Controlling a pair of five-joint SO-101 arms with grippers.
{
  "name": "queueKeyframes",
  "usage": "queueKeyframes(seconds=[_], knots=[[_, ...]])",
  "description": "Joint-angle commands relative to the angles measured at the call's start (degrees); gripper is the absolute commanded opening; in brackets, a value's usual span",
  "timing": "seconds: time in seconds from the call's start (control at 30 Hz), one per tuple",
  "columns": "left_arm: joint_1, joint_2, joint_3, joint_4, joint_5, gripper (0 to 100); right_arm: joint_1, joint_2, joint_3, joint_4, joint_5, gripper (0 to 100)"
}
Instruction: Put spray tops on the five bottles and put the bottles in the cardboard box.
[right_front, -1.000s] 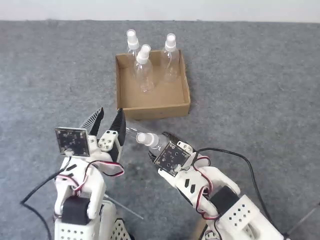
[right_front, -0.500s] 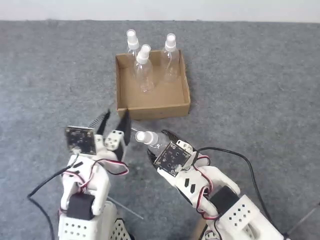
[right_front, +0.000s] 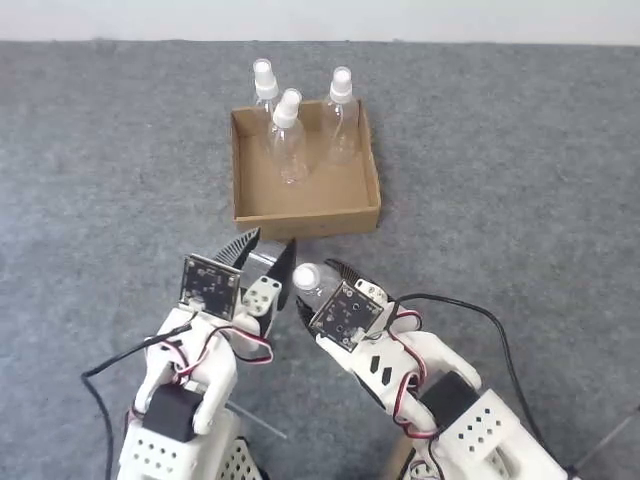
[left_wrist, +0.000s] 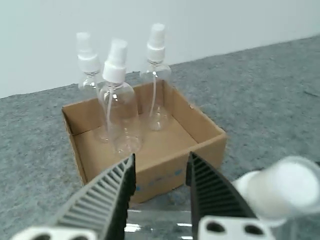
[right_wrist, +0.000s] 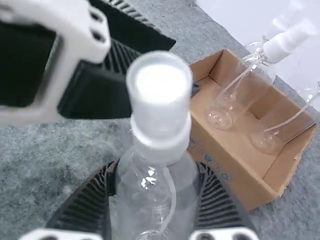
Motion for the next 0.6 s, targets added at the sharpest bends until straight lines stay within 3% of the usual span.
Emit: queueKeyframes(seconds=[0.0,0.23,0.57], knots=[[4.31,-0.97,-1.1,2.29,-2.81,16,0.13,-1.27,-1.23,-1.54,0.44,2.3],[8.44,-0.97,-1.1,4.92,-5.27,16,0.22,-1.27,-1.23,-1.45,0.44,2.3],[8.18,-0.97,-2.51,5.19,-4.84,16,0.48,-1.27,-1.23,-1.36,0.7,2.3]])
